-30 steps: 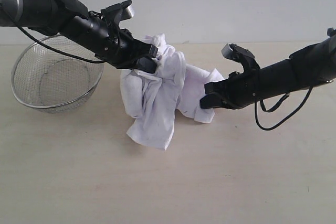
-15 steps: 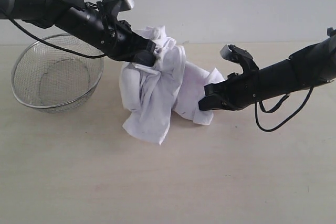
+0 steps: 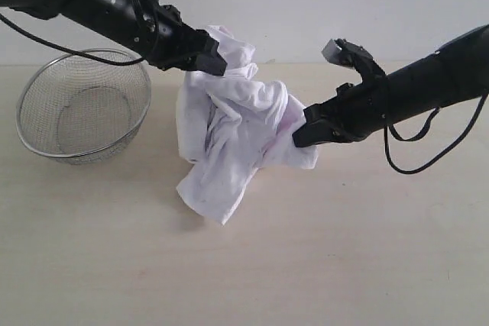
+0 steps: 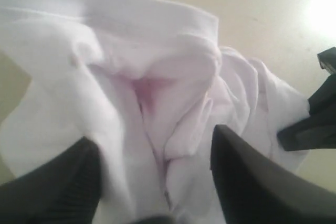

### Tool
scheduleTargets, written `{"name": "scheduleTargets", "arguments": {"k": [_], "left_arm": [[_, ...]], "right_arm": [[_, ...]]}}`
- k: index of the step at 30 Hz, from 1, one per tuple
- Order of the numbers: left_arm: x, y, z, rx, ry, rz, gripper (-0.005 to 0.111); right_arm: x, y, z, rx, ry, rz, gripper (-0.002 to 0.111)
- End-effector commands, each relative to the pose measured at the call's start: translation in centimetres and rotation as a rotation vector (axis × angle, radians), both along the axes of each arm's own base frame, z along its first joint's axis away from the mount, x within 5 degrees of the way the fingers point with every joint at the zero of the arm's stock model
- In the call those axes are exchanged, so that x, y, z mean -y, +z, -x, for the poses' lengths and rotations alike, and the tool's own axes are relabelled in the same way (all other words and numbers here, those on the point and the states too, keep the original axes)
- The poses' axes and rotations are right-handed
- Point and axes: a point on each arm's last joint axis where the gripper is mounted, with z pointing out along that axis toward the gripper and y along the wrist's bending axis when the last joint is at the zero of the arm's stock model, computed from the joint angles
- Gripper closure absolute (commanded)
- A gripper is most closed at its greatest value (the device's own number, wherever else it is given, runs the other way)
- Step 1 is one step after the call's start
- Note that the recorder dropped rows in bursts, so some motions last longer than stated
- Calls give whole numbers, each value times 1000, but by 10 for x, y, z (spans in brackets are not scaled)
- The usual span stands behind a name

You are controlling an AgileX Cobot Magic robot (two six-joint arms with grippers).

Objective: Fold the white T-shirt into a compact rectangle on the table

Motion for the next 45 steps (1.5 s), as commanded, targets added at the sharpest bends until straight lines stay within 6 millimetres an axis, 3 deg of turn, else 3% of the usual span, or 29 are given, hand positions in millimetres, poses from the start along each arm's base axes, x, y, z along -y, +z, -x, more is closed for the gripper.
{"name": "scheduleTargets", "arguments": {"k": [1, 8, 38, 40, 45], "left_arm": [[-11, 34, 5, 83, 21, 16, 53], [-13, 41, 13, 43, -2, 32, 53], [-15, 39, 13, 51, -19, -12, 53], [-15, 39, 13, 51, -19, -14, 57], [-15, 39, 13, 52, -20, -16, 81]], "right_arm": [[-2, 21, 8, -36, 16, -30, 108], [-2, 32, 20, -84, 87, -1, 108], [2, 27, 24, -128, 110, 63, 108], [2, 27, 24, -128, 111, 65, 108], [2, 27, 24, -128, 111, 65, 108]]}}
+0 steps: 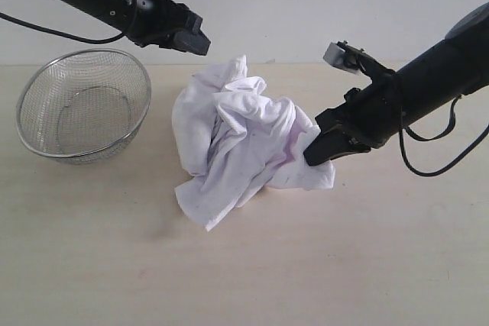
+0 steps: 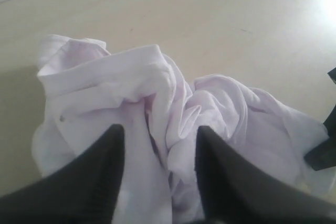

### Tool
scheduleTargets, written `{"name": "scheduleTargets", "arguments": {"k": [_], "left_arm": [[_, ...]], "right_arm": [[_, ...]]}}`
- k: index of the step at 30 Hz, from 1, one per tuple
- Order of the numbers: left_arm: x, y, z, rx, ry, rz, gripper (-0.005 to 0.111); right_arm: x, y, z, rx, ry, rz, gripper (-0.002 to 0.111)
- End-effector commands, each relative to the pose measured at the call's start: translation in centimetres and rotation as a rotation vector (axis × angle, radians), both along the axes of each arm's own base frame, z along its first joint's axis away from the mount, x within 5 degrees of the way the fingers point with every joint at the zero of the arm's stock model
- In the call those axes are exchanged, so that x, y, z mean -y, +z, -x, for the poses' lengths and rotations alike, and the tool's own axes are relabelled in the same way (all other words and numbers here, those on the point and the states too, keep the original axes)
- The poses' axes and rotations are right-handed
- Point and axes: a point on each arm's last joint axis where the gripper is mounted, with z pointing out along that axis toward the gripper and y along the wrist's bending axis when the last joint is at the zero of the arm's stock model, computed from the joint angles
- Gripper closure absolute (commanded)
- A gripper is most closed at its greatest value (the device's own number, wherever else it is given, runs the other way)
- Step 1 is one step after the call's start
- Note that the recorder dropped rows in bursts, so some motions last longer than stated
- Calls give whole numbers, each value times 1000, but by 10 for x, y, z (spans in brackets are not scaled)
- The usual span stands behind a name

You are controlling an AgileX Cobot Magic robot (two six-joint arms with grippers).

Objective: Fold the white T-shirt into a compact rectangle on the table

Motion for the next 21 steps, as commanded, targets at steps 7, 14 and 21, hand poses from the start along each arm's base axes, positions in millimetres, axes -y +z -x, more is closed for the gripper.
{"name": "scheduleTargets", "arguments": {"k": [7, 14, 21], "left_arm": [[-2, 4, 1, 2, 5, 3, 89], [-2, 4, 1, 2, 5, 3, 89], [-1, 3, 3, -18, -13, 1, 88]], "right_arm": [[1, 6, -1, 24, -3, 8, 108], [1, 6, -1, 26, -6, 10, 108], [0, 6, 1, 9, 17, -2, 108]]}}
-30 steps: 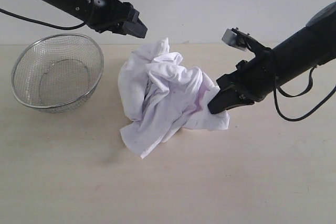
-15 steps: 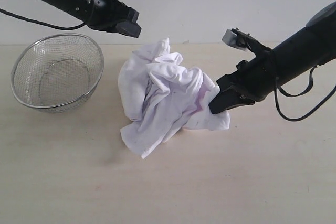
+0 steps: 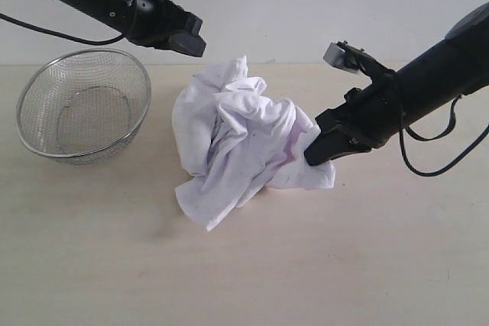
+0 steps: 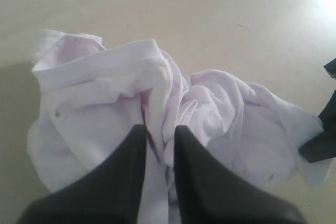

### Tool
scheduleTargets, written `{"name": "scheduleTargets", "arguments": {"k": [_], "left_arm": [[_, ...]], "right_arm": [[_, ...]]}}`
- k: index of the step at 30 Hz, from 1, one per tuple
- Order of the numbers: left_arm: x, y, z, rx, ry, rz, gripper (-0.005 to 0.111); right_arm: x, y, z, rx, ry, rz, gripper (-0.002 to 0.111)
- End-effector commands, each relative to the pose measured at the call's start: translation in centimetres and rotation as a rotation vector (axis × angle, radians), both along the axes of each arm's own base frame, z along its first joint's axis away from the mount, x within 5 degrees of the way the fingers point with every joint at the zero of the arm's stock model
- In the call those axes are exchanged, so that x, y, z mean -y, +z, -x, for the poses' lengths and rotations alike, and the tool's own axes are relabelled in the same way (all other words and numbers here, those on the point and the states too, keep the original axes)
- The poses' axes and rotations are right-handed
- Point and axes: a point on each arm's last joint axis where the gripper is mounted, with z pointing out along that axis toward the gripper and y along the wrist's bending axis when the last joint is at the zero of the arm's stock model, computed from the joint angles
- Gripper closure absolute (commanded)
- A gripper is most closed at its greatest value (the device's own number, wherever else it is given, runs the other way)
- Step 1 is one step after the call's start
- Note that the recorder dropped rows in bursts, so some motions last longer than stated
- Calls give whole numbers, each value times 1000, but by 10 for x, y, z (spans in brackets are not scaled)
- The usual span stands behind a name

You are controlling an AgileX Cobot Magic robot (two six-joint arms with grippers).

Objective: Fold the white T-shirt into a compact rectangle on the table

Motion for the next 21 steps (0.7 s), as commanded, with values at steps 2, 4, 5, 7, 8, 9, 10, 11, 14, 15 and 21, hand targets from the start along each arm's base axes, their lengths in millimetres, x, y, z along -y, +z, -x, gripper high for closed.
{"name": "scheduleTargets", "arguments": {"k": [2, 4, 5, 7, 8, 9, 10, 11, 14, 15, 21], "left_arm": [[-1, 2, 5, -34, -29, -6, 88], [-2, -2, 11, -81, -80, -41, 88], [-2, -3, 13, -103, -89, -47, 88], [-3, -5, 17, -136, -115, -73, 88], [-5, -7, 19, -162, -122, -96, 88], [-6, -8, 20, -180, -119, -109, 88], [-7, -11, 22, -199, -120, -131, 88], [-8, -14, 23, -215, -109, -139, 88], [-10, -28, 27, -249, -92, -157, 86], [-11, -32, 29, -258, -85, -156, 83], [-13, -51, 41, -390, -42, -141, 54]], "right_arm": [[-1, 7, 4, -8, 33, -18, 108], [-2, 11, 6, -9, 58, -28, 108], [-2, 13, 7, 1, 70, -28, 108], [-2, 22, 9, 29, 75, -21, 108], [0, 27, 10, 51, 79, 1, 108], [1, 30, 12, 66, 86, 19, 108], [2, 32, 13, 76, 94, 36, 108], [2, 35, 13, 85, 95, 49, 108], [5, 34, 15, 69, 92, 89, 108], [7, 33, 16, 56, 90, 106, 108], [12, 29, 19, -12, 72, 171, 108]]}}
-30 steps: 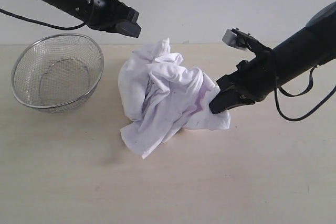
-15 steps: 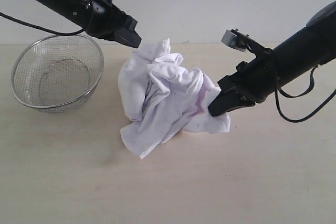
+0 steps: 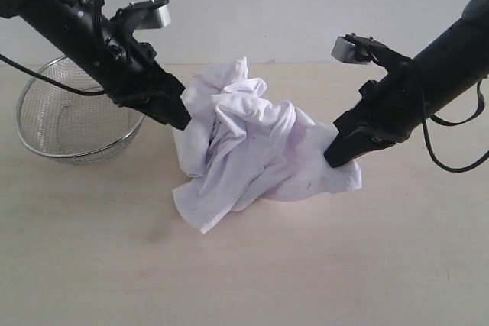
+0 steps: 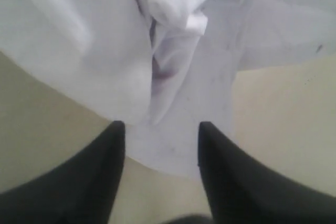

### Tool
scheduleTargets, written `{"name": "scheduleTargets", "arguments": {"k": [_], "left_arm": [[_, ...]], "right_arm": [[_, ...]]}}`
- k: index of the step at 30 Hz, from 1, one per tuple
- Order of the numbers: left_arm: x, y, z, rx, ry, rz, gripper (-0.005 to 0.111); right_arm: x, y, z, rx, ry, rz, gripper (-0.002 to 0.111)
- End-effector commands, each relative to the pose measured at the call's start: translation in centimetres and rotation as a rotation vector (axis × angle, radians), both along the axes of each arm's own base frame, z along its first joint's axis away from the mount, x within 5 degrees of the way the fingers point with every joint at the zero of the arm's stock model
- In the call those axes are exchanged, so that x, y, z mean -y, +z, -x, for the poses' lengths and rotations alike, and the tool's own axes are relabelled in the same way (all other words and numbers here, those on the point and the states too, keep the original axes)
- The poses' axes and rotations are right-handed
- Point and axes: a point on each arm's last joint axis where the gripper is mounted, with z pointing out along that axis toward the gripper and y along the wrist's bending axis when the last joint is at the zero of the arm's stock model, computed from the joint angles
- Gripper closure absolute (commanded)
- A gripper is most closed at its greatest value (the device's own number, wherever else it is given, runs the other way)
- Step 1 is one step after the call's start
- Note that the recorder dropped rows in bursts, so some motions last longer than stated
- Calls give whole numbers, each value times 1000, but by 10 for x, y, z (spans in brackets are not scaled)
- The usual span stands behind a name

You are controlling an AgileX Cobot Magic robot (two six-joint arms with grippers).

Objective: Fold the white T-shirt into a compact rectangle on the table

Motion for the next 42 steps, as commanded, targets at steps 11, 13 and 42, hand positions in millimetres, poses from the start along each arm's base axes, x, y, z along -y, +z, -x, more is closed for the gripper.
{"name": "scheduleTargets", "arguments": {"k": [11, 13, 42], "left_arm": [[12, -46, 46, -240, -9, 57, 77], [14, -46, 46, -239, -5, 68, 77], [21, -42, 36, -92, -19, 152, 102]], "right_arm": [[13, -19, 27, -229, -24, 160, 108], [16, -27, 33, -265, -40, 194, 108], [33, -26, 31, -314, -216, 385, 58]]}}
